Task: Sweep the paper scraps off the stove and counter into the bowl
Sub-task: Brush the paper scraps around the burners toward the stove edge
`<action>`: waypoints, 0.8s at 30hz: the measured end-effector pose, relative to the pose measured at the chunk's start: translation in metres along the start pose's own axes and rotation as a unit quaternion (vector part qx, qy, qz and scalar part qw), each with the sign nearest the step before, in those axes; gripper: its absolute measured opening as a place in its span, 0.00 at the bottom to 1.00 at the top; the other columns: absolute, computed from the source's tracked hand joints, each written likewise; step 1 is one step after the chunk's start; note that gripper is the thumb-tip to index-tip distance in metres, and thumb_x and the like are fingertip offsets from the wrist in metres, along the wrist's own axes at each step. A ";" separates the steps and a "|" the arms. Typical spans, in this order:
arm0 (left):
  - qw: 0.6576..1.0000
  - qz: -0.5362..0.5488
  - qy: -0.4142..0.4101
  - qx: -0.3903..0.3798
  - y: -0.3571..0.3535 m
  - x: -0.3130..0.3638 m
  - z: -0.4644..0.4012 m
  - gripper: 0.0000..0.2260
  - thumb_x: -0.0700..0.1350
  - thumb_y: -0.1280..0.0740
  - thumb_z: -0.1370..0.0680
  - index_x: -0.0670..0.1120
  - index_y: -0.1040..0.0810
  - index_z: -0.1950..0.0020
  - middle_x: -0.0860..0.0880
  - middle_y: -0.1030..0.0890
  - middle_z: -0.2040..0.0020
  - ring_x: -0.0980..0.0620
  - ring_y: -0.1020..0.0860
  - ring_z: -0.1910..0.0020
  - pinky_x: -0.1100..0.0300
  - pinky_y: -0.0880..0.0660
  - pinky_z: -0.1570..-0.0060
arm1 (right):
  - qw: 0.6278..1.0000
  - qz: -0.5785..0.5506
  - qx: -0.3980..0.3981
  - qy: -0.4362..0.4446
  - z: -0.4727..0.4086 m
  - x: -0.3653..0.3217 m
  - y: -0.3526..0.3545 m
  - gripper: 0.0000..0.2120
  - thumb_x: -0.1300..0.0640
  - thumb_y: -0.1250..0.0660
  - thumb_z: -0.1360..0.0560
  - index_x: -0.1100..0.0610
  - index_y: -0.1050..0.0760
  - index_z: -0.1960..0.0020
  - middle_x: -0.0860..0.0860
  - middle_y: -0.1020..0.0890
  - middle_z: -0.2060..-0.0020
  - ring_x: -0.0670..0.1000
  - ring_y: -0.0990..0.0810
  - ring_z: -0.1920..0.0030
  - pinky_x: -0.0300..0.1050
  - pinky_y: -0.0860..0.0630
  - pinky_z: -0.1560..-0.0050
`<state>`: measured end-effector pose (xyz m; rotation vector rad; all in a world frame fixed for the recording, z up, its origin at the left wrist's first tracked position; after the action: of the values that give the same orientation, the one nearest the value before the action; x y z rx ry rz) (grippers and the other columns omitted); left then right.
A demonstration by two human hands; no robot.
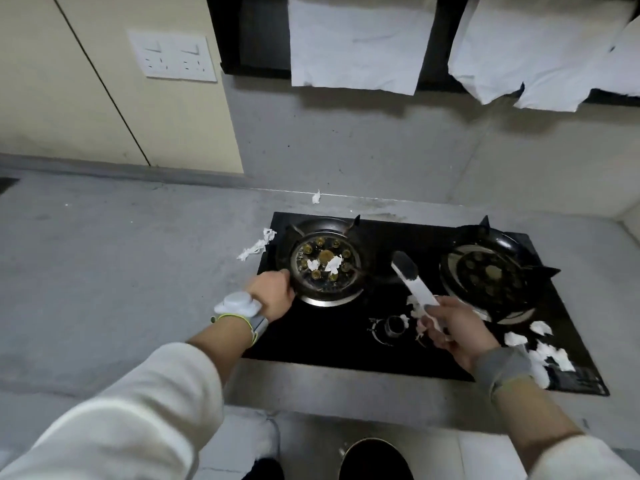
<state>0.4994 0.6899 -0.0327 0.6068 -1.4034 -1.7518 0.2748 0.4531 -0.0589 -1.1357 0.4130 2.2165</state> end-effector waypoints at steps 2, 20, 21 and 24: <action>0.999 0.001 -0.022 -0.035 -0.009 -0.008 -0.021 0.15 0.52 0.41 0.19 0.43 0.26 0.41 0.40 0.18 0.42 0.39 0.19 0.44 0.50 0.24 0.47 | 0.999 -0.018 0.043 0.000 -0.005 -0.005 0.002 0.04 0.64 0.41 0.23 0.58 0.32 0.56 0.55 0.30 0.72 0.46 0.37 0.82 0.33 0.44 0.80; 0.981 0.041 -0.188 0.025 0.065 0.011 -0.069 0.16 0.55 0.43 0.19 0.46 0.22 0.46 0.45 0.17 0.47 0.42 0.19 0.47 0.52 0.23 0.49 | 0.973 -0.103 0.106 0.175 0.028 -0.061 -0.040 0.05 0.66 0.39 0.23 0.59 0.25 0.53 0.54 0.26 0.74 0.48 0.35 0.78 0.38 0.43 0.77; 0.982 0.046 -0.181 0.041 0.084 0.015 -0.076 0.16 0.55 0.42 0.20 0.46 0.20 0.47 0.45 0.17 0.48 0.42 0.18 0.47 0.53 0.23 0.50 | 0.973 -0.105 0.105 0.178 0.032 -0.060 -0.033 0.06 0.66 0.38 0.23 0.60 0.24 0.54 0.56 0.25 0.73 0.48 0.35 0.77 0.38 0.42 0.77; 0.984 0.060 -0.159 0.053 0.130 0.031 -0.102 0.18 0.56 0.41 0.20 0.45 0.18 0.47 0.42 0.16 0.47 0.41 0.19 0.46 0.54 0.24 0.49 | 0.980 -0.048 0.091 0.170 0.039 -0.051 -0.024 0.06 0.69 0.37 0.24 0.63 0.22 0.53 0.58 0.24 0.72 0.48 0.34 0.77 0.36 0.39 0.77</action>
<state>0.5977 0.5969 0.0675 0.2949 -1.7233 -1.7390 0.2885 0.4723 0.0047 -1.4045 0.6740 1.8584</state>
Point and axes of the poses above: each hand's wrist, its own z-axis away from the middle knuckle, its own y-axis out of the back of the hand, x = y × z, the point moved 10 cm from there along -z, towards the middle knuckle
